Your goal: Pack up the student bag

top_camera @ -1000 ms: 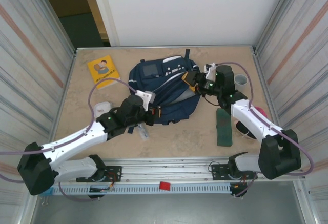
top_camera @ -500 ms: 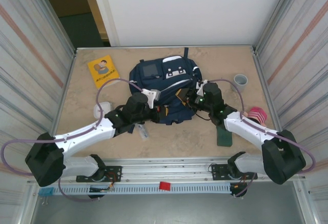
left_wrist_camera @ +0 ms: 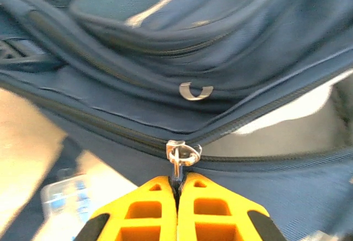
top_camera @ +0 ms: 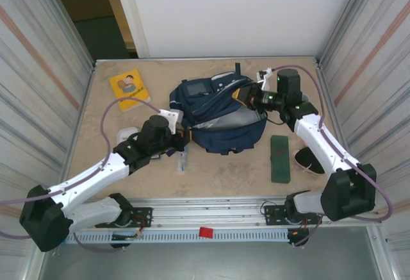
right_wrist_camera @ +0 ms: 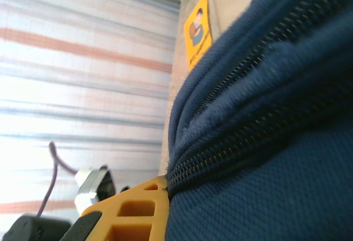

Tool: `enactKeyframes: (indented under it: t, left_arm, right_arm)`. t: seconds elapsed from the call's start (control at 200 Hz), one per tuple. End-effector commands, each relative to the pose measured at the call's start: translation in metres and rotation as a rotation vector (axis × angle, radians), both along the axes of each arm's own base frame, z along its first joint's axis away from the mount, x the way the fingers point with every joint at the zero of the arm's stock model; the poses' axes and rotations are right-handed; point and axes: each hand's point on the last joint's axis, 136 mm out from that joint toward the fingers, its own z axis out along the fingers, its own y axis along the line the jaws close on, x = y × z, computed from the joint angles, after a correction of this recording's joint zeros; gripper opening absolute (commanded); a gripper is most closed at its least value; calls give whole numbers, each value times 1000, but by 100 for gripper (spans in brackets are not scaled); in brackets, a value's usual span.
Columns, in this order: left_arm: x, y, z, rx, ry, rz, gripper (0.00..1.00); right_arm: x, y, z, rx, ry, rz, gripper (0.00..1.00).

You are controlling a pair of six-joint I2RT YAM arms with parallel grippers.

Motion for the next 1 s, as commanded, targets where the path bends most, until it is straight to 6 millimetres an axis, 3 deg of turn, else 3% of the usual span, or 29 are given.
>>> enactKeyframes:
  t: [0.0,0.19,0.516,0.671,0.747,0.832,0.997]
  left_arm:
    - [18,31,-28,111,17,98,0]
    - [56,53,-49,150,40,226,0]
    - [108,88,-65,201,23,418,1]
    - [118,83,-55,150,5,408,13]
    - [116,74,-44,102,15,372,32]
    - [104,68,-34,57,64,343,47]
    - [68,63,-23,-41,144,322,58]
  right_arm:
    - [-15,8,32,8,-119,177,0]
    - [-17,9,69,45,-196,246,0]
    - [-25,13,106,101,-256,341,0]
    - [-3,7,91,81,-220,209,0]
    - [11,2,77,62,-205,123,0]
    - [22,-3,66,40,-206,76,0]
    - [45,-15,37,-21,-203,-19,0]
